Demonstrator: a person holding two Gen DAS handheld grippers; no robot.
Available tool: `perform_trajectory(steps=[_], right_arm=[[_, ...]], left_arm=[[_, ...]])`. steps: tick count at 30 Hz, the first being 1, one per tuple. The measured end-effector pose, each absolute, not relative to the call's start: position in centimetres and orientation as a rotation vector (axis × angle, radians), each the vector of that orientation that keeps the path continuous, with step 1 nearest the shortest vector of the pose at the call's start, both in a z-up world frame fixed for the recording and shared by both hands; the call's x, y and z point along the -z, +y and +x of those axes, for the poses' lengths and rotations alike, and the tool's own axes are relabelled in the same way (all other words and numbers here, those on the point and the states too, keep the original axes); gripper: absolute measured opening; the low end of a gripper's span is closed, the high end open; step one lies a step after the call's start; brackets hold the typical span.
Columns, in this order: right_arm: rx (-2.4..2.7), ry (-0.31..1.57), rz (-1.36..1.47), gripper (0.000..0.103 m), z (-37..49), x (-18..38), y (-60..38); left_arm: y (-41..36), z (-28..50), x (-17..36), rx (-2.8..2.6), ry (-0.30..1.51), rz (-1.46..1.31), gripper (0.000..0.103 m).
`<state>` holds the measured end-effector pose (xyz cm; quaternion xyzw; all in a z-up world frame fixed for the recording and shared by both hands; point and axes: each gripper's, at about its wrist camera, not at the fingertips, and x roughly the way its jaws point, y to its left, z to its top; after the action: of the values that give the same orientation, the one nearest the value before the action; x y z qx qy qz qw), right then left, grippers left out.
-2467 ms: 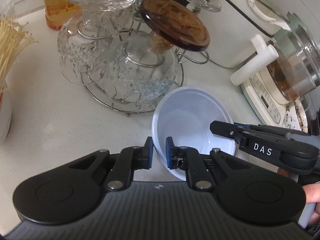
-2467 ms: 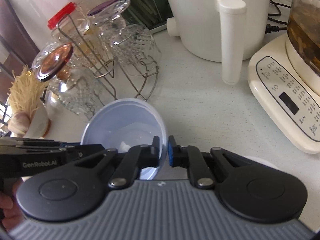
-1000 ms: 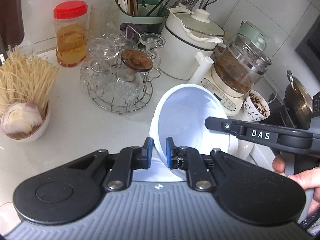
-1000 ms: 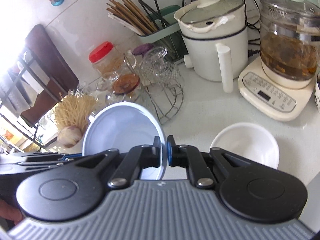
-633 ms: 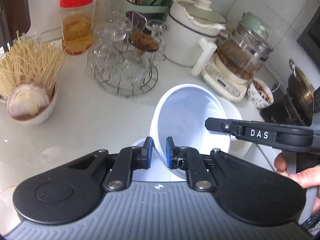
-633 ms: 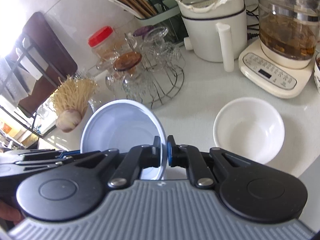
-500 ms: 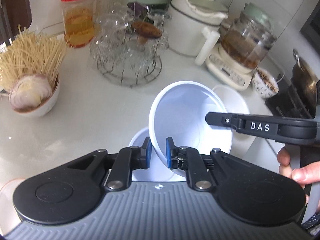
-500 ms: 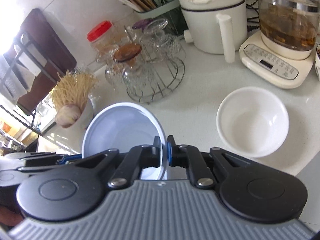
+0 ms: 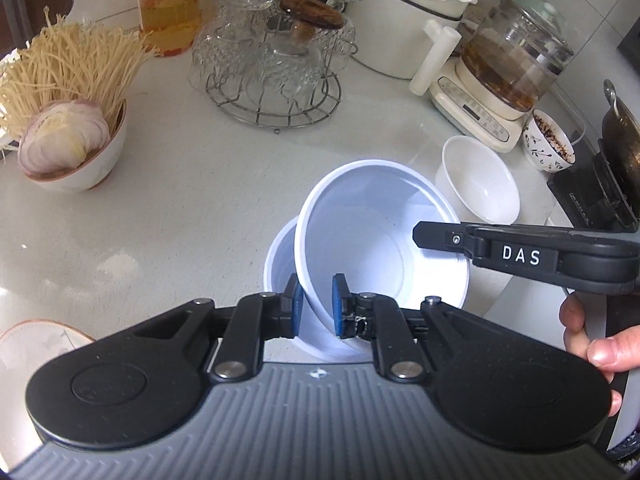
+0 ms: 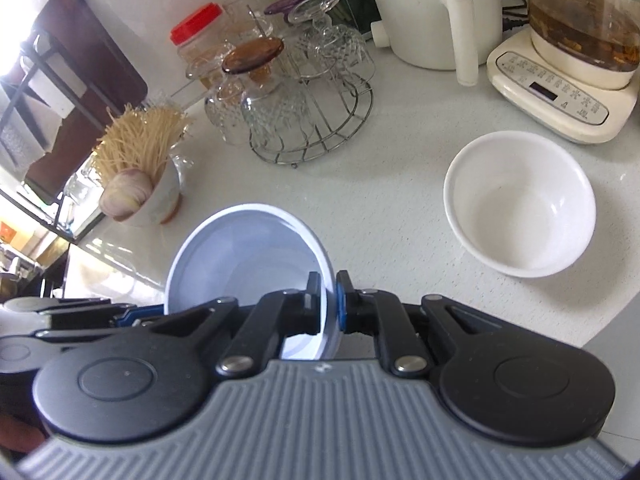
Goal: Organize plates and bowls
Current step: 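Lower the second plastic bowl into the first plastic bowl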
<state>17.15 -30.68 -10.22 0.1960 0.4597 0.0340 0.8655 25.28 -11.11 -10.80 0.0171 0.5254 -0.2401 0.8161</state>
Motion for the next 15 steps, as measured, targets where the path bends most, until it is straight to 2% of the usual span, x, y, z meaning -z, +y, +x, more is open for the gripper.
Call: perform_trajectory(steps=[15], right_arm=[[-0.079, 1.002, 0.411, 0.012, 17.2, 11.2, -29.6]], left_arm=[[-10.7, 25.1, 11.3, 0.464, 1.151, 0.051, 0.018]])
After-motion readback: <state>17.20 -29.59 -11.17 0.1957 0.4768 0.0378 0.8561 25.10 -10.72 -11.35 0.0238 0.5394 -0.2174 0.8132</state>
